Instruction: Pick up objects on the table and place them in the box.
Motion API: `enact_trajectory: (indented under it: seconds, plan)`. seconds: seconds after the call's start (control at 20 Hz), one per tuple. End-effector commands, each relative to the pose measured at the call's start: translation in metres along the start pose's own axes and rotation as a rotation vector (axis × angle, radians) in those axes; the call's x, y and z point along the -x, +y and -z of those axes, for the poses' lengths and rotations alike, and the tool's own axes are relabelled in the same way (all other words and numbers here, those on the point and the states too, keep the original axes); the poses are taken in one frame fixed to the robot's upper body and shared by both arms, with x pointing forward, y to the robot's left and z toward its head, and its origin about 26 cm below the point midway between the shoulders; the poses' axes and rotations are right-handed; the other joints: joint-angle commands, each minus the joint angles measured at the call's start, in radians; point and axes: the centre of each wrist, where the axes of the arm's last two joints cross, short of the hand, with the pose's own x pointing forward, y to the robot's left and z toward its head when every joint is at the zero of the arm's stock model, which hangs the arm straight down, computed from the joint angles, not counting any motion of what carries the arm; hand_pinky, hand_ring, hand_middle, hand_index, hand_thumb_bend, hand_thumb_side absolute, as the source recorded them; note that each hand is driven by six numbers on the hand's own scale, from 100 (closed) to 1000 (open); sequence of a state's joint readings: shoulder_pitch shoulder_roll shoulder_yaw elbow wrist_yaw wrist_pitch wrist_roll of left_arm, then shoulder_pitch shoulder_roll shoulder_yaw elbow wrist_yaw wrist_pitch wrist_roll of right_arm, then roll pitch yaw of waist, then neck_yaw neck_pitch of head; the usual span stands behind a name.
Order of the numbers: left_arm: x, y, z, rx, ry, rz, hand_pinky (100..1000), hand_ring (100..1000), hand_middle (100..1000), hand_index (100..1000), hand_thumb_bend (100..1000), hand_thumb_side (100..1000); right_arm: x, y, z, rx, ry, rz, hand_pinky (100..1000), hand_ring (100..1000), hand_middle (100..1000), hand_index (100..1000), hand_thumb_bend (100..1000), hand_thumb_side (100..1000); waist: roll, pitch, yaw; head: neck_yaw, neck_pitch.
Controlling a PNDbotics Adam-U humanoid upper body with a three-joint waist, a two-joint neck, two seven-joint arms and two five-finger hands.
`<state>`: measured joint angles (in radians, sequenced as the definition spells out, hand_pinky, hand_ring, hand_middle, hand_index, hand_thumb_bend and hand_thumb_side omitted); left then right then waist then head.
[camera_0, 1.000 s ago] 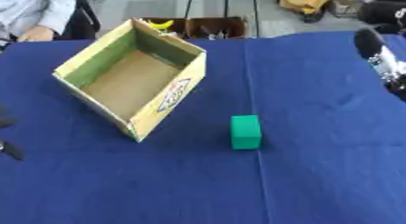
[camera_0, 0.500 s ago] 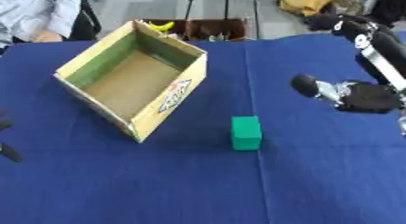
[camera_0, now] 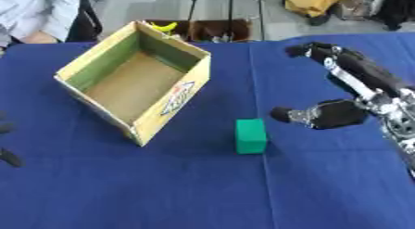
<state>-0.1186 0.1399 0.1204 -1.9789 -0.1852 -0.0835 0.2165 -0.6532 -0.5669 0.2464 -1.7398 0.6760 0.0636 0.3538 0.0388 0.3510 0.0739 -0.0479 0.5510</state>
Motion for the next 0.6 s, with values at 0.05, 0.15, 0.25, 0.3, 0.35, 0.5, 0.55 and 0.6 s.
enact_trajectory:
  seconds: [0.05, 0.15, 0.25, 0.3, 0.35, 0.5, 0.55, 0.6]
  plan:
    - [-0.003, 0.002, 0.002, 0.009, -0.018, 0.006, 310, 709, 707, 888, 145, 950, -0.002, -0.001, 0.007, -0.058, 0.0, -0.03, 832, 884, 837, 983, 613, 628, -0.003, -0.022, 0.002, -0.004, -0.012]
    - [-0.003, 0.002, 0.002, 0.01, -0.019, 0.005, 310, 709, 707, 888, 145, 950, -0.004, 0.001, 0.01, -0.095, -0.002, -0.028, 829, 883, 837, 988, 594, 606, -0.004, -0.022, 0.002, -0.004, -0.012]
    - [-0.003, 0.002, 0.003, 0.01, -0.02, 0.005, 310, 710, 707, 888, 145, 949, -0.007, 0.001, 0.012, -0.125, -0.011, -0.025, 826, 884, 839, 993, 544, 579, -0.004, -0.022, 0.002, -0.003, -0.013]
    - [-0.003, 0.002, 0.003, 0.011, -0.02, 0.004, 309, 710, 707, 888, 144, 949, -0.009, 0.001, 0.013, -0.139, -0.016, -0.023, 826, 884, 839, 992, 545, 580, -0.004, -0.022, 0.003, -0.003, -0.013]
    - [-0.003, 0.002, 0.003, 0.011, -0.02, 0.004, 309, 710, 707, 888, 143, 949, -0.01, 0.0, 0.014, -0.152, -0.019, -0.019, 826, 886, 839, 990, 553, 586, -0.005, -0.022, 0.003, -0.002, -0.014]
    - [-0.004, 0.001, 0.003, 0.012, -0.02, 0.003, 309, 710, 707, 888, 140, 948, -0.016, -0.001, 0.016, -0.19, -0.033, -0.008, 829, 889, 842, 986, 550, 586, -0.005, -0.02, 0.003, -0.003, -0.016]
    - [-0.004, 0.001, 0.003, 0.013, -0.02, 0.003, 309, 710, 707, 888, 140, 948, -0.018, 0.0, 0.017, -0.204, -0.037, -0.005, 829, 889, 842, 986, 547, 582, -0.005, -0.019, 0.003, -0.003, -0.018]
    - [-0.004, 0.001, 0.003, 0.013, -0.021, 0.002, 309, 710, 707, 888, 140, 948, -0.02, 0.0, 0.018, -0.22, -0.041, -0.002, 829, 889, 843, 986, 543, 578, -0.005, -0.018, 0.003, -0.002, -0.019]
